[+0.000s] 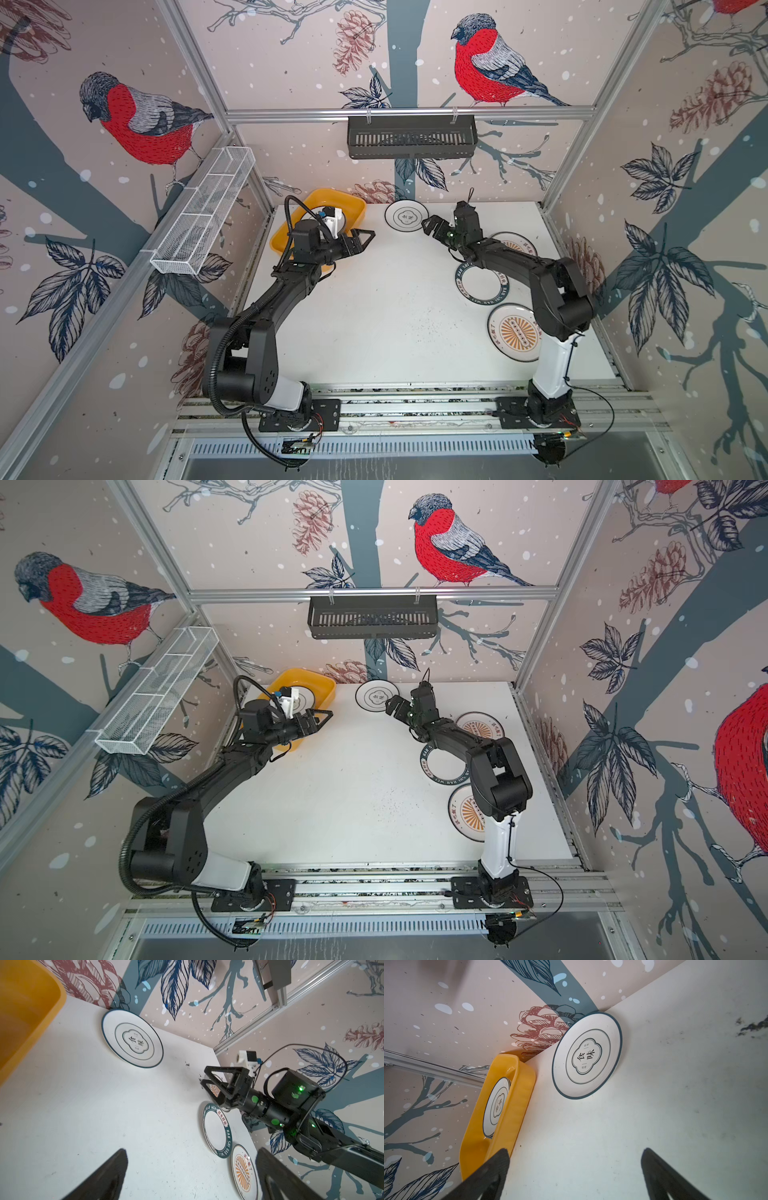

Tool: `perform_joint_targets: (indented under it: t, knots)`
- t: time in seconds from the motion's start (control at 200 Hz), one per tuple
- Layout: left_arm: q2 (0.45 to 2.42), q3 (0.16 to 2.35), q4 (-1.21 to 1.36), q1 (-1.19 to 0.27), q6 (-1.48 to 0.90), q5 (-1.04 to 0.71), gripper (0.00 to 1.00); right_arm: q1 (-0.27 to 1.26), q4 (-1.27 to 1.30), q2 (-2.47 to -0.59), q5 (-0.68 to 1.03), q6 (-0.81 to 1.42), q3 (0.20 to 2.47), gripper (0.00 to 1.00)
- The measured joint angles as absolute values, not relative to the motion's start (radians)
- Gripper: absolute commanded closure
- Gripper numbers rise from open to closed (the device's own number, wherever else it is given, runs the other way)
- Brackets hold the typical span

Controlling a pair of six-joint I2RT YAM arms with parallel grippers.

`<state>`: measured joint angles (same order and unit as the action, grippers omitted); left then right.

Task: Place the plates into the plastic bin on the countertop
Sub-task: 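Lower the left gripper to the white plate's edge while the right gripper approaches then withdraws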

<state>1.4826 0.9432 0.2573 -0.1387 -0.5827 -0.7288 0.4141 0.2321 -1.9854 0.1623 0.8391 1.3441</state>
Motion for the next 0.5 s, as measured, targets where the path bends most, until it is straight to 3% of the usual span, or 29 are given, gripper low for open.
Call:
perform_joint_targets:
  t: [0.205, 0.5]
  knots:
    - [1.506, 0.961, 0.223, -0.197, -0.542, -0.694, 0.04, 0.39, 0.248, -2.067, 0.209, 0.894, 1.382, 0.0]
    - [1.654, 1.096, 0.22, -0.231, -0.582, -0.552, 0.04, 0.383, 0.299, -2.001, 0.23, 0.889, 1.336, 0.0]
